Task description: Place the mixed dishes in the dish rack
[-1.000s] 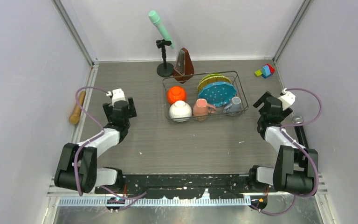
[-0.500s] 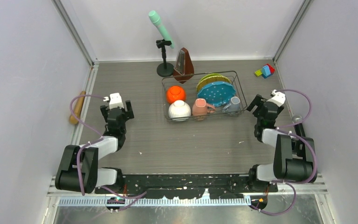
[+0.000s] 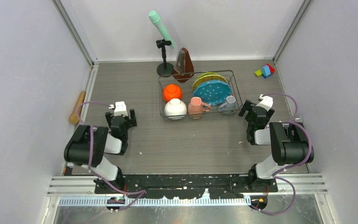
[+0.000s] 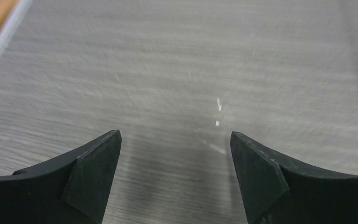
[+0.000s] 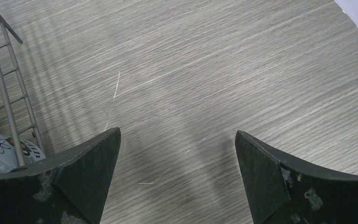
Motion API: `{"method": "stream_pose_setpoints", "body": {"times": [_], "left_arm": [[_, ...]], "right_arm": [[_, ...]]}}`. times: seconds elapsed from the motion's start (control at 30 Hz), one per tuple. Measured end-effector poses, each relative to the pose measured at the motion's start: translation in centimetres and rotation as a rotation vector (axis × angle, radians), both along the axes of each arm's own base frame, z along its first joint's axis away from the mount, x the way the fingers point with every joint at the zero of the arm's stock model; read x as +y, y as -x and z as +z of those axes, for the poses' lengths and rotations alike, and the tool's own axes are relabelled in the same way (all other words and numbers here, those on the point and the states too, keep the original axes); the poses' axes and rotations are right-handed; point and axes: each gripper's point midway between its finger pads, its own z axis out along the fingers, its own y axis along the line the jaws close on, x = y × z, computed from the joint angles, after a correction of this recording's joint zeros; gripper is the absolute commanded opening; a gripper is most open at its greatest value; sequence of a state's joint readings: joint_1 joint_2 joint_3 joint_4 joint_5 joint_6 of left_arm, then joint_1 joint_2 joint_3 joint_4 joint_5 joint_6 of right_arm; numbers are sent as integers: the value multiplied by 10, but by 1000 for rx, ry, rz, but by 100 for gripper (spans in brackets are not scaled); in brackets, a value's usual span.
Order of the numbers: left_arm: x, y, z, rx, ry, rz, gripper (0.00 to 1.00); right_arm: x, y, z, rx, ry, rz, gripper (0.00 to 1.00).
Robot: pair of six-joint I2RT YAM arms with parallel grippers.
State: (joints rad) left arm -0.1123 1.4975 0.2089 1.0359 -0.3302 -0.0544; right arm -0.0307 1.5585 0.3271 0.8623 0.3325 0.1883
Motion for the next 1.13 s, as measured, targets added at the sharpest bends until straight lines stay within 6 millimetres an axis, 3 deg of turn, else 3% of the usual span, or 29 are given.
{"method": "stream_pose_setpoints", "body": {"times": [0.07, 0.1, 0.4, 0.47, 1.13], "left_arm": [[-1, 3, -25, 66, -6, -15, 94], [-1, 3, -27, 72, -3, -16, 94], [-15, -37, 13, -5, 17, -99, 96], [-16, -36, 9, 11, 19, -106, 100], [-17, -33, 1, 46, 22, -119, 100]], "right_arm": [[2, -1, 2, -8, 12, 6, 100], [3, -2, 3, -11, 16, 8, 100], [1, -4, 9, -31, 33, 6, 100], [1, -5, 10, -34, 33, 6, 100], [1, -5, 10, -36, 33, 6, 100]]}}
